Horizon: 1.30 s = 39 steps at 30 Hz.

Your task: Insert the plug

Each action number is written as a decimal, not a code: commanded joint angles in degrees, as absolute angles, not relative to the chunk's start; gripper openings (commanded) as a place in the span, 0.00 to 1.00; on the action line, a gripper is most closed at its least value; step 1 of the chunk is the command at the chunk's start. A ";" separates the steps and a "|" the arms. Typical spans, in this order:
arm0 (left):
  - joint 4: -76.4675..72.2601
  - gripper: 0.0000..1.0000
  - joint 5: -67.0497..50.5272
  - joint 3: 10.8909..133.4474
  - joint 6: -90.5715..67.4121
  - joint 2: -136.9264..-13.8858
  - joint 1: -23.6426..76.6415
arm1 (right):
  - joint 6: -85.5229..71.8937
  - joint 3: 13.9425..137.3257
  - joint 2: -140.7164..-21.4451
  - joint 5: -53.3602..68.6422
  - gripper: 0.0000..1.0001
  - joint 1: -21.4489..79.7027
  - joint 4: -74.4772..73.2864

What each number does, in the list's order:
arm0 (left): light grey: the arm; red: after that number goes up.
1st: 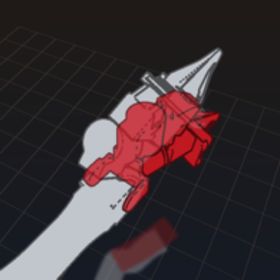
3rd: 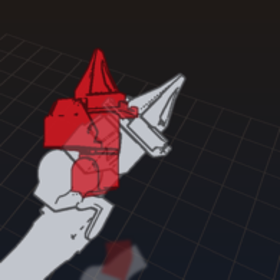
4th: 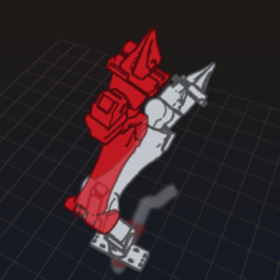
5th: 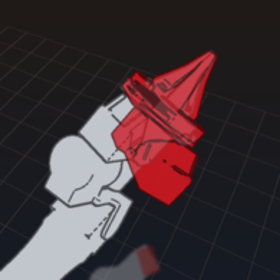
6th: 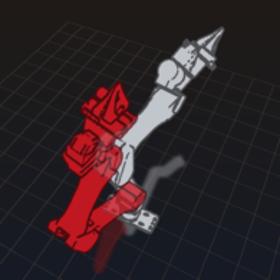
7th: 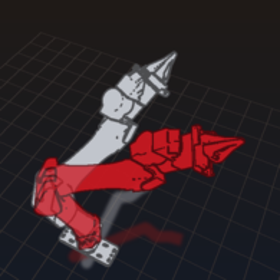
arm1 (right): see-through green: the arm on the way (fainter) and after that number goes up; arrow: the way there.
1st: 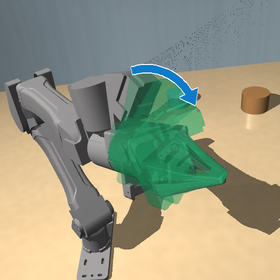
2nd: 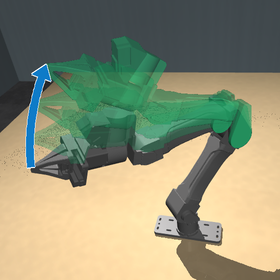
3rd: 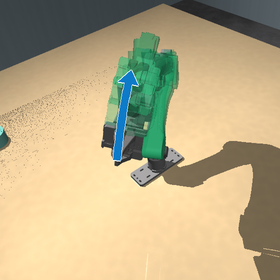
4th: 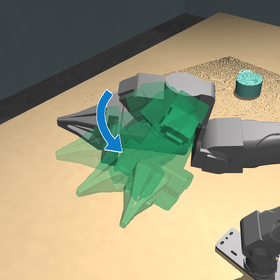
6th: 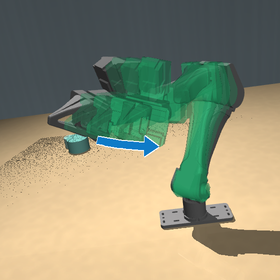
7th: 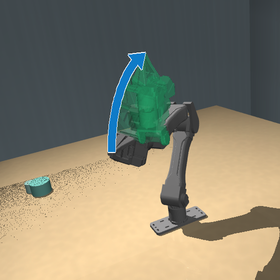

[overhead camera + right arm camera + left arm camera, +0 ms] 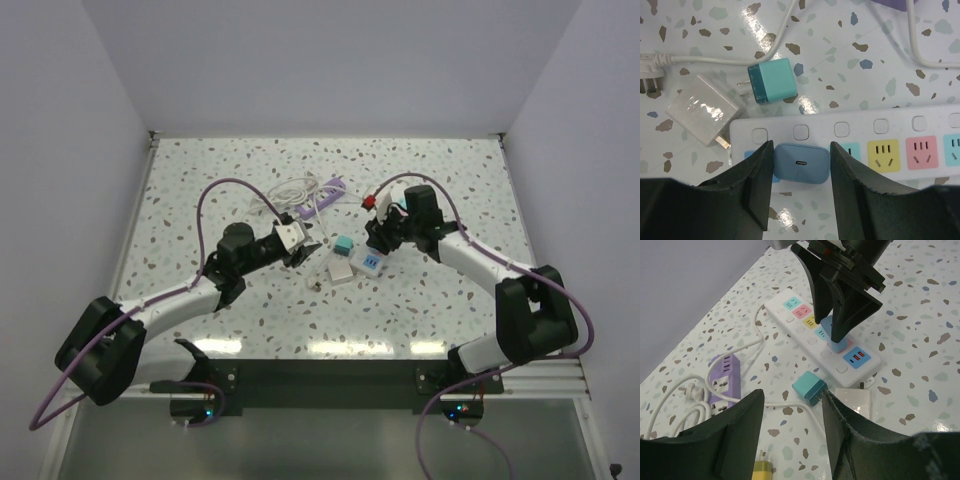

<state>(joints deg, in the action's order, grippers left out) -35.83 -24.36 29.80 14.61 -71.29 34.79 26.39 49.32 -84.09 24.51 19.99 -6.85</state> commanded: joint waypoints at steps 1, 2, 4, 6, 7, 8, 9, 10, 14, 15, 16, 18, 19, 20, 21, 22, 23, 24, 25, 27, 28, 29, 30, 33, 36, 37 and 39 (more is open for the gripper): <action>-37.09 0.55 -25.22 31.29 15.91 -69.61 34.72 | 25.49 47.72 -84.72 26.98 0.00 19.34 -7.74; -37.18 0.55 -25.14 31.29 15.91 -69.61 34.72 | 25.40 47.72 -84.90 27.16 0.00 19.34 -7.73; -37.18 0.55 -25.14 31.12 15.82 -69.43 34.80 | 25.31 47.72 -85.25 27.60 0.00 19.25 -7.21; -37.18 0.55 -25.31 31.20 15.91 -69.43 34.80 | 25.14 47.72 -85.34 27.77 0.00 19.16 -6.95; -37.18 0.55 -25.14 31.20 15.82 -69.35 34.72 | 25.14 47.64 -85.25 27.95 0.00 19.16 -6.68; -37.18 0.55 -25.14 31.03 15.91 -69.35 34.80 | 25.05 47.38 -85.25 28.04 0.00 19.16 -6.33; -37.18 0.55 -25.22 31.11 15.91 -69.17 34.80 | 24.96 47.29 -85.17 28.21 0.00 19.25 -6.07; -37.18 0.55 -25.14 31.03 15.91 -69.26 34.72 | 24.96 47.37 -85.34 28.04 0.00 19.16 -5.98; -37.27 0.55 -25.05 31.02 16.00 -69.26 34.72 | 24.70 47.64 -86.57 29.17 0.00 19.16 -5.71; -37.27 0.55 -25.05 30.94 16.00 -69.26 34.80 | 24.70 47.64 -86.75 29.27 0.00 19.16 -5.71; -37.35 0.55 -25.05 31.02 16.08 -69.17 34.72 | 24.61 47.64 -86.92 29.01 0.00 19.16 -5.71; -37.44 0.55 -25.05 31.03 16.00 -69.34 34.72 | 24.61 47.55 -87.01 28.48 0.00 19.16 -6.06; -37.53 0.55 -25.05 31.03 16.08 -69.35 34.80 | 24.26 47.37 -86.66 28.39 0.00 19.16 -5.89; -37.53 0.55 -25.05 31.03 16.17 -69.52 34.72 | 24.17 46.76 -85.88 28.21 0.00 19.25 -5.71; -37.53 0.55 -25.05 31.11 16.17 -69.61 34.72 | 24.00 46.41 -85.43 27.34 0.00 19.16 -5.45; -37.53 0.55 -25.22 31.20 16.17 -69.87 34.72 | 23.73 45.97 -85.08 26.99 0.00 19.16 -5.19; -37.53 0.55 -25.14 31.20 16.17 -70.05 34.72 | 23.56 45.62 -84.82 26.72 0.00 19.16 -5.19; -37.36 0.55 -25.22 31.38 16.26 -70.22 34.72 | 23.55 45.70 -84.73 25.67 0.00 19.16 -5.88; -37.27 0.55 -25.22 31.46 16.26 -70.31 34.80 | 23.47 45.96 -84.73 25.14 0.00 19.16 -6.41; -37.00 0.55 -25.66 31.73 16.35 -70.40 34.72 | 23.29 46.14 -84.47 23.65 0.00 19.25 -7.20; -36.91 0.55 -26.01 31.82 16.43 -70.66 34.72 | 22.86 46.06 -84.29 23.03 0.00 19.16 -7.29; -36.91 0.56 -26.36 31.90 16.44 -70.84 34.72 | 22.76 45.97 -84.03 22.59 0.00 19.16 -7.29; -36.83 0.57 -27.06 32.08 16.44 -71.36 34.80 | 22.59 45.88 -83.33 22.50 0.00 19.25 -7.03; -37.00 0.60 -27.86 33.04 15.91 -73.47 34.89 | 22.24 45.53 -82.62 21.97 0.00 19.16 -6.77; -41.55 0.60 -28.56 32.35 14.86 -76.10 35.86 | 21.36 45.88 -82.53 20.83 0.00 19.25 -6.94; -42.96 0.60 -28.48 32.17 13.81 -76.98 36.03 | 21.10 46.14 -82.79 21.00 0.00 19.16 -7.03; -46.22 0.60 -27.69 32.08 12.93 -79.87 36.91 | 20.57 46.32 -82.97 21.01 0.00 19.16 -7.12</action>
